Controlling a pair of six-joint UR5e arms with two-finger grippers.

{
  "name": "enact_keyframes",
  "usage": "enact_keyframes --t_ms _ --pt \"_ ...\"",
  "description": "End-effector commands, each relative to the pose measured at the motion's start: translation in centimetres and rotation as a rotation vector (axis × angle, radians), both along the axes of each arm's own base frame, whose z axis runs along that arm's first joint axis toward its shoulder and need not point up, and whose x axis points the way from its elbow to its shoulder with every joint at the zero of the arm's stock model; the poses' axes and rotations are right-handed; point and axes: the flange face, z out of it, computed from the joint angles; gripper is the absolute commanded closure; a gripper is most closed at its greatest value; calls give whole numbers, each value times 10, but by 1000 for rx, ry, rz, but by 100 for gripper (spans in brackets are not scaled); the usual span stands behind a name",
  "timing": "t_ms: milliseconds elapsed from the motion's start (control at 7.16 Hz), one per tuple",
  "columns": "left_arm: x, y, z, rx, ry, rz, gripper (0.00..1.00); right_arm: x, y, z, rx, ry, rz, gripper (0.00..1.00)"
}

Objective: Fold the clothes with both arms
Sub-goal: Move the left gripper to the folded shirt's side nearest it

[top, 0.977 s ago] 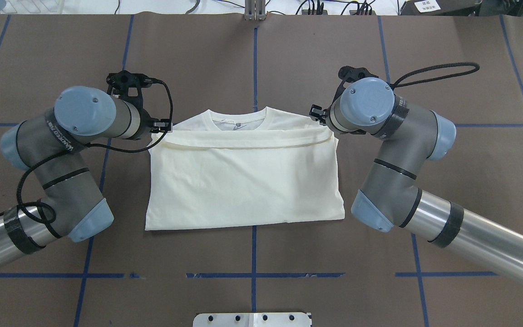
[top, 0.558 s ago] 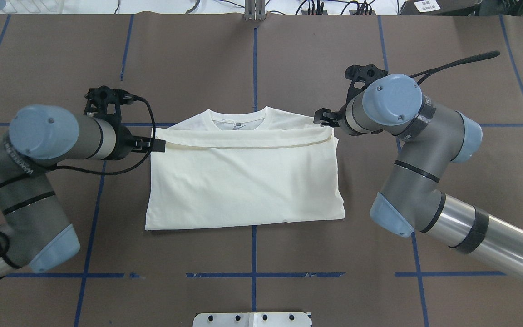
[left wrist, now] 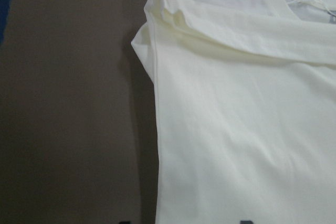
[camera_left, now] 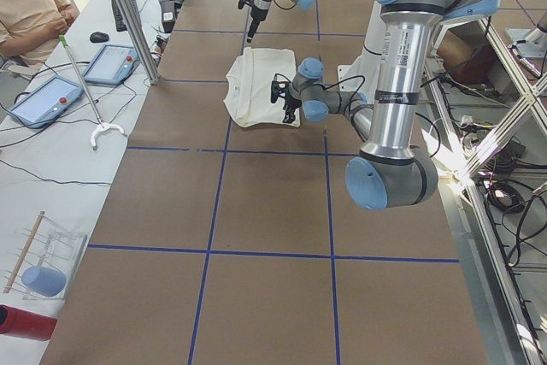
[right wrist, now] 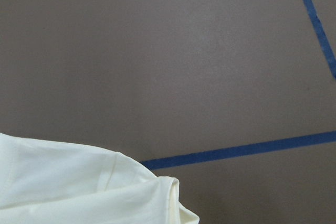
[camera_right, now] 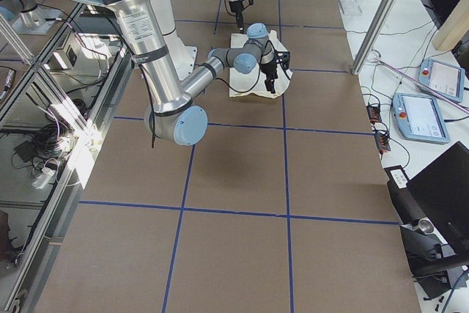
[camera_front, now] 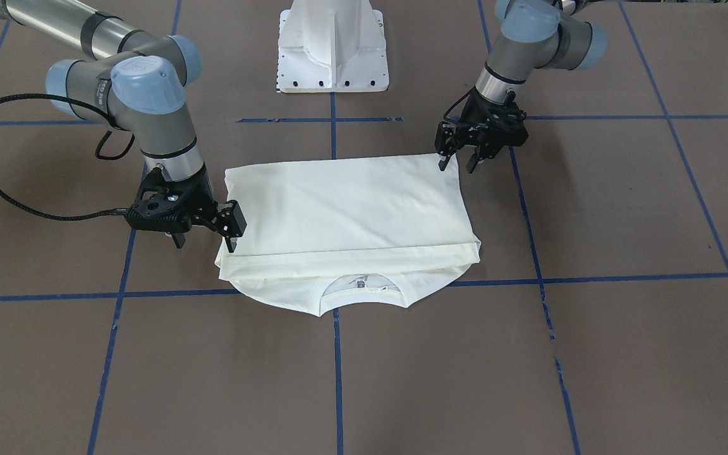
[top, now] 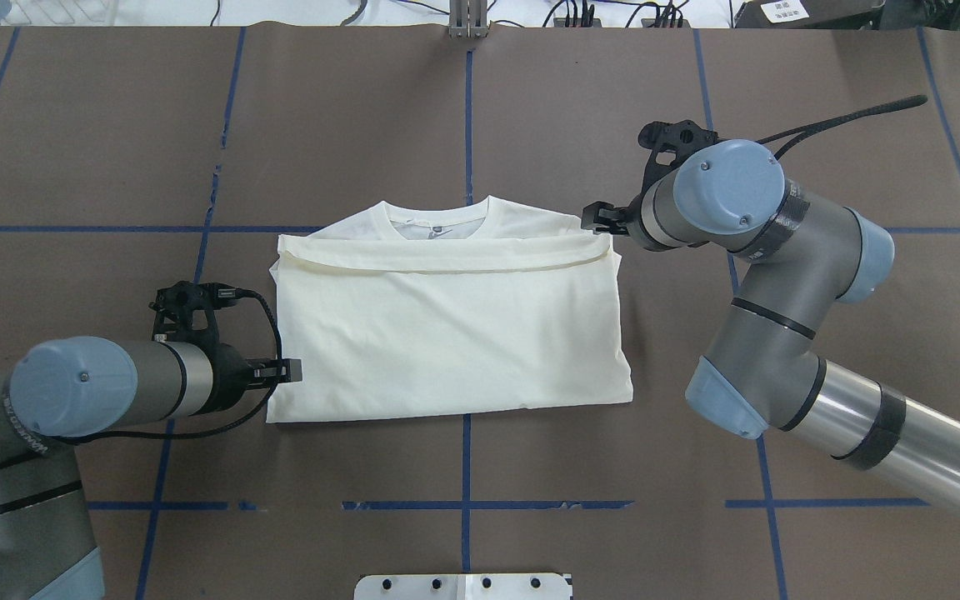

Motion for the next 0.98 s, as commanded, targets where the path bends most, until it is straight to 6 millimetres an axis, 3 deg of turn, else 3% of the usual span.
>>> enact_keyframes --t_ms 0,419,698,837 --pt "7 16 10 -23 -13 7 39 0 0 1 -1 3 1 0" --pt "16 27 14 -24 -23 20 41 0 0 6 -6 9 3 0" --pt "21 34 15 -45 -18 22 58 1 1 6 -9 7 6 0" --pt "21 34 15 -46 -18 24 77 1 1 7 -11 8 7 0"
